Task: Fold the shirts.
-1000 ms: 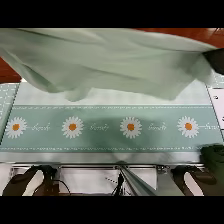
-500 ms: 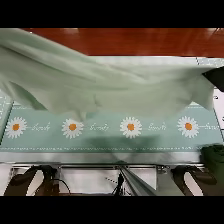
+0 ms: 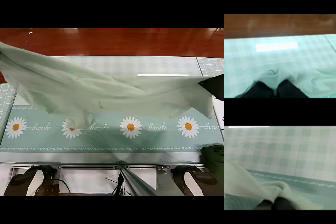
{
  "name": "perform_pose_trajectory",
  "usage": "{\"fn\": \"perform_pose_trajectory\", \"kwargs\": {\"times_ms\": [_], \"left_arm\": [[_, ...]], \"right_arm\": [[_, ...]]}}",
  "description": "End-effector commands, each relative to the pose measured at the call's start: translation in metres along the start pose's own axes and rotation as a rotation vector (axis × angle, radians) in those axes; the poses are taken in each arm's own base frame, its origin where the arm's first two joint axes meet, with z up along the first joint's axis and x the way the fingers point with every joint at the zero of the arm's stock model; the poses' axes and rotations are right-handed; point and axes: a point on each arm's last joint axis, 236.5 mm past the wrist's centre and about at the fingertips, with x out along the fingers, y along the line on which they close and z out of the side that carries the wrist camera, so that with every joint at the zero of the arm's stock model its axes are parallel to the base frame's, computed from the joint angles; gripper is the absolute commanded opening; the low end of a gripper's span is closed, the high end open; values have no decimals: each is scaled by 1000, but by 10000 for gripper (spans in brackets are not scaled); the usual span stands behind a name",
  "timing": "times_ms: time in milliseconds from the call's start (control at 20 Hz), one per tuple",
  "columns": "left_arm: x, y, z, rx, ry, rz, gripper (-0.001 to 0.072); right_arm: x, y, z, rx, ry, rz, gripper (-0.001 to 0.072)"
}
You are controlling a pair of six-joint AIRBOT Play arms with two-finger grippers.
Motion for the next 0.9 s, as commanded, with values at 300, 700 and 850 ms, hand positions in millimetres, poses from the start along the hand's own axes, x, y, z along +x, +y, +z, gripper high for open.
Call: {"fn": "perform_pose_trajectory", "kwargs": {"times_ms": [300, 700, 850], "left_arm": [[8, 6, -13, -27, 35, -2, 35], [24, 16, -40, -78, 102, -12, 35], [24, 17, -41, -79, 103, -12, 35]], "right_arm": [[18, -16, -13, 17, 107, -27, 21], [40, -32, -22, 16, 206, -36, 21], [40, -31, -21, 16, 205, -36, 21]]}}
